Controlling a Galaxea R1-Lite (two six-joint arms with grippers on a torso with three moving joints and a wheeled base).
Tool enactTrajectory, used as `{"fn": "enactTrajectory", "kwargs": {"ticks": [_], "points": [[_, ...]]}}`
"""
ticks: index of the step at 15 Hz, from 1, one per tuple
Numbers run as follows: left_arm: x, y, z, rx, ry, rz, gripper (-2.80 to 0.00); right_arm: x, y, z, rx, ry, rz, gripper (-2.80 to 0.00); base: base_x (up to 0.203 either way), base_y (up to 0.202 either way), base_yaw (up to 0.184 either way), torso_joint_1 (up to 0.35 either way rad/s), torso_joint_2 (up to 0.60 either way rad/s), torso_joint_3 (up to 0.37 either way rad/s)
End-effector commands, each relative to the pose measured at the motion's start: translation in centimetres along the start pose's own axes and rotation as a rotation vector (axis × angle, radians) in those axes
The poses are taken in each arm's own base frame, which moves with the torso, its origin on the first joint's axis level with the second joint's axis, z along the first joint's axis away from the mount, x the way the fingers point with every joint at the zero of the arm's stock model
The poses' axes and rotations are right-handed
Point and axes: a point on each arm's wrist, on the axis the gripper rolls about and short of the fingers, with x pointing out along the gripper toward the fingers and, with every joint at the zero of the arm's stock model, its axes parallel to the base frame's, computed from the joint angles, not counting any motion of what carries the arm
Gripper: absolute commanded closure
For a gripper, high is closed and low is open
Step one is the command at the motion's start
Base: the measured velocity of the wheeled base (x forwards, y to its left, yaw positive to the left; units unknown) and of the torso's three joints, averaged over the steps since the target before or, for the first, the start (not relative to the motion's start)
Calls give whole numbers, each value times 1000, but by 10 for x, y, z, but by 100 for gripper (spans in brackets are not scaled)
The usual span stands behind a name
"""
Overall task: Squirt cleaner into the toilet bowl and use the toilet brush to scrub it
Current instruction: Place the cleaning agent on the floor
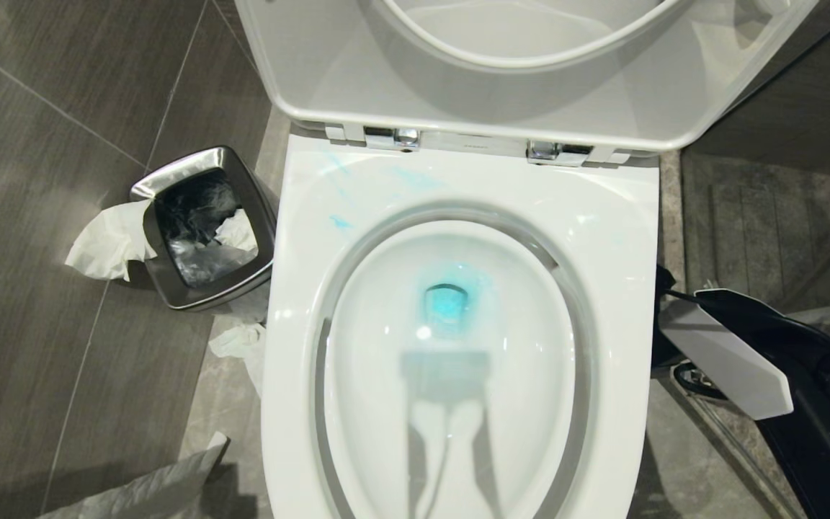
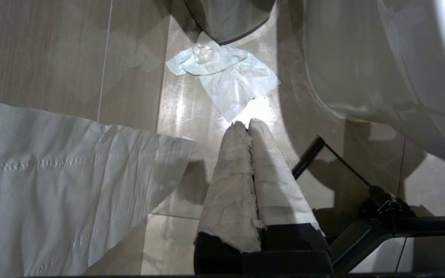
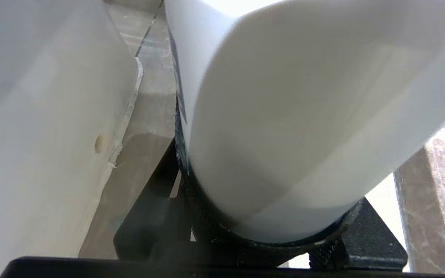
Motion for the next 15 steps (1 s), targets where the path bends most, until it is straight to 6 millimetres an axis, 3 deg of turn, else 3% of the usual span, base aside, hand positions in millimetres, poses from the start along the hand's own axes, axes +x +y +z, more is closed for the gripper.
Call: {"fn": "enactTrajectory", "kwargs": {"ticks": [1,15], "points": [[0,0,0,0,2,0,0,-2,0,-4,-3,9,-3,0,0,0,0,0,0,0],[0,0,0,0,2,0,0,-3,-2,-6,-3,20,-34,0,0,0,0,0,0,0]]}}
